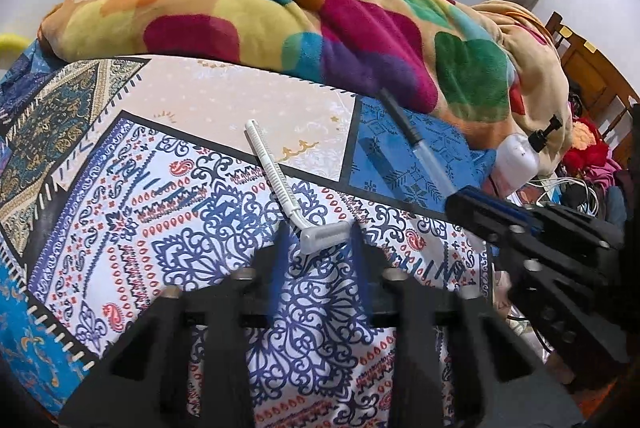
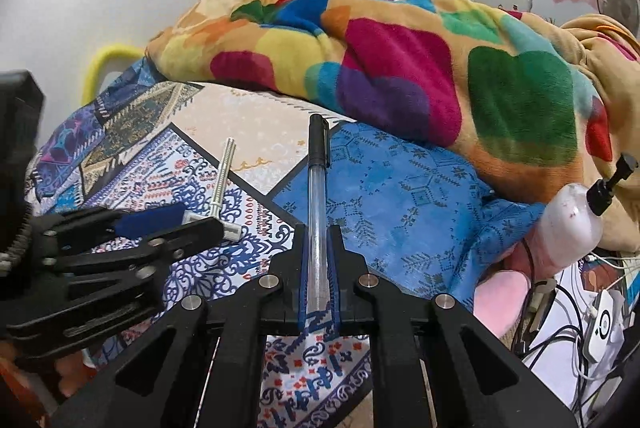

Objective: Collect trash
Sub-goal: 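Grasp the white razor with the left gripper while the right grasps the clear pen, then carry the white razor and clear pen over the white bin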

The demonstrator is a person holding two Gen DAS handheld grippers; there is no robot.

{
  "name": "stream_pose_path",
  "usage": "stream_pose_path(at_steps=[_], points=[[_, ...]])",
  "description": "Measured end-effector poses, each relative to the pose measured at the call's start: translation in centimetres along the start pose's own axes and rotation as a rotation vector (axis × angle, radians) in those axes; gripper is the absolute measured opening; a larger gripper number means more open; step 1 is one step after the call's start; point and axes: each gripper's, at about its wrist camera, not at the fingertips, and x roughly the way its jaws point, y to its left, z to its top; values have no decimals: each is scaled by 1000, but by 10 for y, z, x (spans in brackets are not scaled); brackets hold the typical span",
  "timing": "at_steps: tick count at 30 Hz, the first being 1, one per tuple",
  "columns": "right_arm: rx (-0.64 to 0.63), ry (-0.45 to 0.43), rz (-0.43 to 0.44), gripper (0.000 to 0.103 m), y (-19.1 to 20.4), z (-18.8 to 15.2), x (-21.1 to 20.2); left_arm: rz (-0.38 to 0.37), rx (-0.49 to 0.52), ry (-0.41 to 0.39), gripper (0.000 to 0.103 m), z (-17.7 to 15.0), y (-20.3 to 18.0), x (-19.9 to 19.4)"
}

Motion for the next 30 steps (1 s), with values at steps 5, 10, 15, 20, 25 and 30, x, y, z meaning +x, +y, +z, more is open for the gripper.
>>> stream_pose_path(at_steps=[5,10,15,20,25,30], points=[[9,-8,8,8,4,-2,-8,-23,-22,-29,13,-2,2,-4],[8,-17,7,8,11,-3,-21,-6,10,-58,12,-5,-1,-28],[6,-44,16,8,23,3,-45,7,27,-114,12,-2,-1,-76],[-11,-84,32,8,41,10,-77,57,59,-178,12,-2,-3,-127],[-53,-139,48,8,73,16,-116,80,53,-234,12,-9,-1,-179],[-79,-183,78,8,104,14,-150,101,32,-287,12,-27,11,-235]])
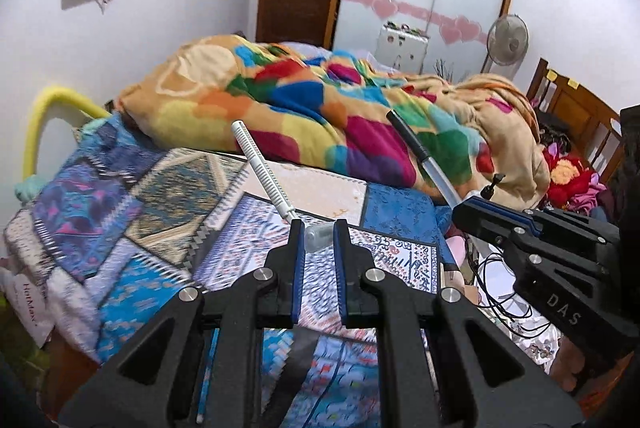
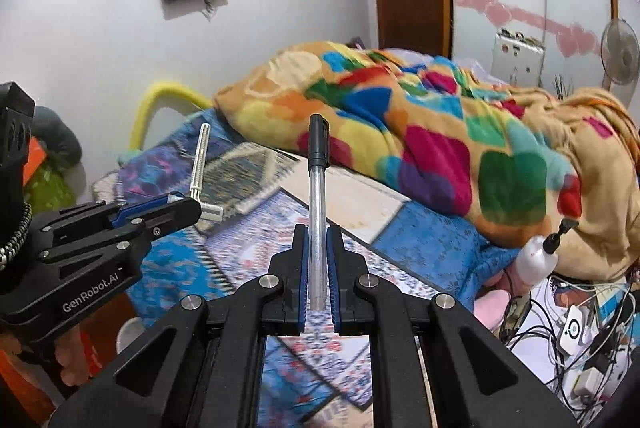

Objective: Collect trash
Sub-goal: 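Carry the white razor and clear pen over the white bin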

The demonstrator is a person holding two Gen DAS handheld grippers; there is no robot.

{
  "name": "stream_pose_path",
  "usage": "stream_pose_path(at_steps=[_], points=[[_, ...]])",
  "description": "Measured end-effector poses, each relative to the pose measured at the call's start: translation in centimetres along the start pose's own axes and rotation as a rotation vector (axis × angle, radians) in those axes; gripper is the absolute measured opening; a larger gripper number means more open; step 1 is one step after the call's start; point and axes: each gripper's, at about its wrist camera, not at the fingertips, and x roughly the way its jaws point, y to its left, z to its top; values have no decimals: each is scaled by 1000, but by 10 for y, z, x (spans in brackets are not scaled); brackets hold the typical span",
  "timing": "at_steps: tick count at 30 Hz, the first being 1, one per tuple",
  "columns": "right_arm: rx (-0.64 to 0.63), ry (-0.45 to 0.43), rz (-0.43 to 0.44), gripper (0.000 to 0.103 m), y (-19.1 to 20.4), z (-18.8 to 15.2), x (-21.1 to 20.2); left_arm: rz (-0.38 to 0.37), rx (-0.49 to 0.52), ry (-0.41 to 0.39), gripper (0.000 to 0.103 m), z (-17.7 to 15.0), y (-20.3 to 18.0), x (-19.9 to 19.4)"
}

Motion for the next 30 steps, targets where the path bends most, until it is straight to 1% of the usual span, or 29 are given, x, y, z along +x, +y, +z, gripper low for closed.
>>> stream_pose_path(at_steps=[9,16,23,30], points=[[-45,-47,64,8,65,-4,-44,71,-38,-70,12,-20,44,-93],[-100,-63,107,8,117,-12,-62,124,-99,-118,12,-49,87,-161],[-149,-55,182,8,171,-20,-60,188,-155,-127,12,-82,132,-201],[-210,3,271,8,228,-34,-35,250,-202,-132,12,-111,180,-226]])
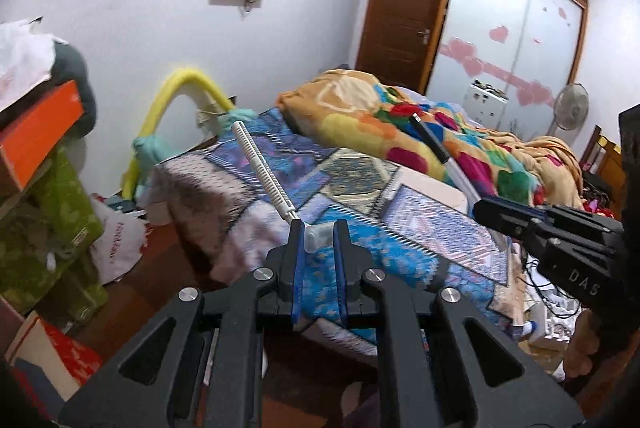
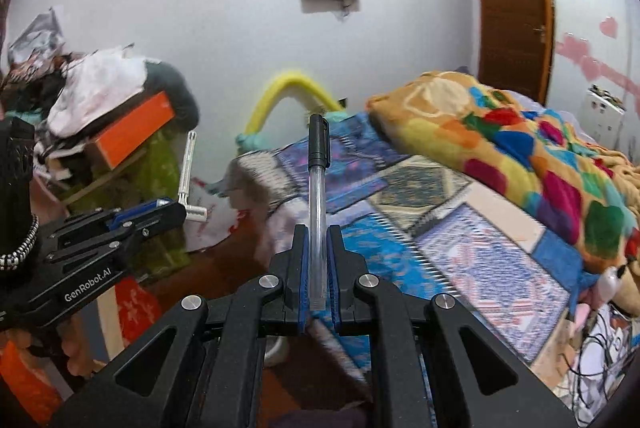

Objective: Collect trash
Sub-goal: 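Carry the white razor and clear pen over the white bin, then open both grippers to drop the razor and pen into the bin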

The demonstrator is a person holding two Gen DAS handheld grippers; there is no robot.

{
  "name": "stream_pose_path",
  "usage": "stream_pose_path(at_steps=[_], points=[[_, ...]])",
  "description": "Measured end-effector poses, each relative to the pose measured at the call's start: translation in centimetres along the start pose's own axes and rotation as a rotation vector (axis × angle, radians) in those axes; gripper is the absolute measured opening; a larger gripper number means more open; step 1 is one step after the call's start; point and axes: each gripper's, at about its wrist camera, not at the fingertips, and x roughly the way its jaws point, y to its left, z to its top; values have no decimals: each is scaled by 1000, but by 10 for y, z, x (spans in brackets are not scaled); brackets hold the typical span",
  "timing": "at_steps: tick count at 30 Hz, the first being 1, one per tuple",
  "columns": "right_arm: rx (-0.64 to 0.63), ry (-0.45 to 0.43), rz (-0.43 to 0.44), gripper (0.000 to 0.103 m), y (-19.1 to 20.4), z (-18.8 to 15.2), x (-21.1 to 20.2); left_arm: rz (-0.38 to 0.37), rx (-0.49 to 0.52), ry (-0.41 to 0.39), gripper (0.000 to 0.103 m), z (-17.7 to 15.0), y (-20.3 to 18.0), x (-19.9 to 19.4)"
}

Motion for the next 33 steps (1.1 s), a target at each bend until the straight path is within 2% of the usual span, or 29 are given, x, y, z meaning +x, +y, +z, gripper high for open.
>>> stream_pose_path(at_steps=[7,17,33], points=[[-46,88,77,8,39,-11,48,72,-64,38,12,-23,54,5],[-66,238,152,8,74,-32,116,149,-147,175,12,-68,116,51],[-98,519,215,8,113,-89,231,139,-283,464,12,-168,181,123]])
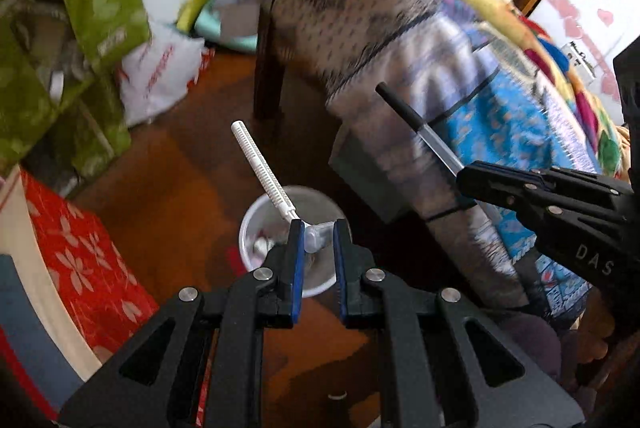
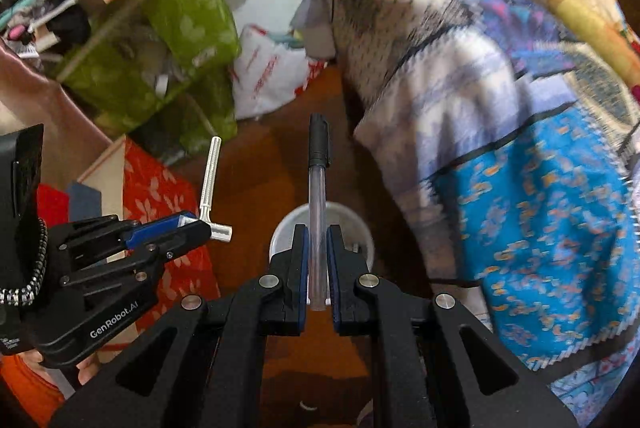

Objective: Collect trash
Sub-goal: 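Open both grippers to drop the razor and pen into the bin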

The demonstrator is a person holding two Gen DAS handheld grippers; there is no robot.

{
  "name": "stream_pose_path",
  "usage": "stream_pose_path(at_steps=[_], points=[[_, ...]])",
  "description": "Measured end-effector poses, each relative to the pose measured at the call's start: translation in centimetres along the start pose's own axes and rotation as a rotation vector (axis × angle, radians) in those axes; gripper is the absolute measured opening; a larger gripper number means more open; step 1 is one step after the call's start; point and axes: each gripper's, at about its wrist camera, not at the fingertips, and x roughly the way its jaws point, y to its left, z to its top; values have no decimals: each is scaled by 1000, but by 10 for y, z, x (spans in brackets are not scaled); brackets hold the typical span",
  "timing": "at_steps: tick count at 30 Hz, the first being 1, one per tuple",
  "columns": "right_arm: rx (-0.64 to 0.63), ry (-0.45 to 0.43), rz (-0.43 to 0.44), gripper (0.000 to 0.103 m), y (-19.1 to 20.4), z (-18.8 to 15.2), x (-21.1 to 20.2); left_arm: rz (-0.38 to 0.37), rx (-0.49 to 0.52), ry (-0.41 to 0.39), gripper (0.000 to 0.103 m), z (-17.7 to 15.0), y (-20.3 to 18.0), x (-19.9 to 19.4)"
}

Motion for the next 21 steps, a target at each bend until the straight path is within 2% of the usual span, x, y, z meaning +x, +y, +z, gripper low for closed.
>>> stream_pose_path(at_steps=[4,8,10,12,13,14,16,18,21], points=[[-21,32,11,8,3,6,20,2,-25,55,12,-5,12,21],[-33,31,31,8,4,18,28,-7,-36,76,12,-1,15,34],[-14,46,48,15,0,25,33,-10,-34,78,12,4,14,39],[2,43,43,33,-5,27,35,-24,-38,87,12,8,13,44],[11,28,32,34,-8,28,34,-29,-45,95,12,11,13,47],[15,21,21,34,-11,27,32,-28,-56,107,14,13,13,52],[20,25,15,34,-15,26,31,-25,-75,150,29,16,13,64],[33,29,8,34,-21,23,29,-41,-83,178,30,17,13,71],[43,29,-4,34,-26,17,22,-21,-80,183,30,16,12,72]])
